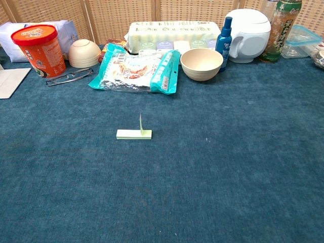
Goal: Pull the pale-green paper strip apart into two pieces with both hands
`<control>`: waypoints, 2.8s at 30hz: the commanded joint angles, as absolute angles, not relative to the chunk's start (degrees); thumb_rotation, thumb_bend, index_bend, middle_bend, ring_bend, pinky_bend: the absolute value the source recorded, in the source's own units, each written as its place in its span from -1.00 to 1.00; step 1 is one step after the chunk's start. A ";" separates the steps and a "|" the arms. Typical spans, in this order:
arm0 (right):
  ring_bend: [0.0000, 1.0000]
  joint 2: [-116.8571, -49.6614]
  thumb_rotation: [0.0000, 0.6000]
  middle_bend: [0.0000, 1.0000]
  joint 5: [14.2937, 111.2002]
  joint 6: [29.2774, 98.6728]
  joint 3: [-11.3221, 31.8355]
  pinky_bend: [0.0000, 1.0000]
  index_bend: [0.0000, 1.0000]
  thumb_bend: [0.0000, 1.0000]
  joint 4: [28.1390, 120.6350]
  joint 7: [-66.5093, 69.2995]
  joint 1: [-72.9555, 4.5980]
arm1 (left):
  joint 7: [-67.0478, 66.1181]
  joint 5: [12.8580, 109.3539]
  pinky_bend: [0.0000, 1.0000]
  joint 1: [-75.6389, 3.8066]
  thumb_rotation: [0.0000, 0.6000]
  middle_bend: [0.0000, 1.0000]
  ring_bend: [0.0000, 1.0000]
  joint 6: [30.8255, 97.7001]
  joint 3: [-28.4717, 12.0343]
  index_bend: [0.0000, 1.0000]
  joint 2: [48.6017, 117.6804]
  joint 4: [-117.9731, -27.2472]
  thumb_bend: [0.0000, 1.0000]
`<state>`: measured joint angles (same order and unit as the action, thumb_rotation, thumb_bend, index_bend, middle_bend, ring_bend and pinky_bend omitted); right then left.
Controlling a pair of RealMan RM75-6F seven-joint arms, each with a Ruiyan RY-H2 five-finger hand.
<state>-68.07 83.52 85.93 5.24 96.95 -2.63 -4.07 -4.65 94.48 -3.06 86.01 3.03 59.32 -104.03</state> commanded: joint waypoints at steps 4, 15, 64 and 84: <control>-0.97 -68.25 1.00 -0.78 82.91 85.34 5.33 -0.83 -1.00 0.01 96.64 -2.51 -4.21 | -4.82 94.09 -0.03 -3.27 0.98 -0.46 -0.46 85.56 2.89 -0.67 59.34 -103.98 -0.43; -0.98 -68.21 1.00 -0.78 83.35 86.41 5.32 -0.83 -1.00 0.01 96.21 -1.03 -3.60 | -4.93 94.51 -0.03 -4.08 0.98 -0.46 -0.46 85.01 2.47 -0.67 58.56 -104.80 -0.43; -0.98 -70.08 1.00 -0.78 80.90 82.94 6.05 -0.83 -1.00 0.01 92.65 2.12 -4.74 | -44.74 60.56 1.00 -36.82 1.00 1.00 0.97 59.60 -9.23 -0.24 76.21 -109.14 -0.48; -0.98 -70.48 1.00 -0.78 80.13 83.00 6.25 -0.83 -1.00 0.01 92.54 1.89 -4.60 | -44.37 57.74 1.00 -41.66 1.00 1.00 0.97 57.23 -6.73 -0.24 85.18 -100.09 -0.67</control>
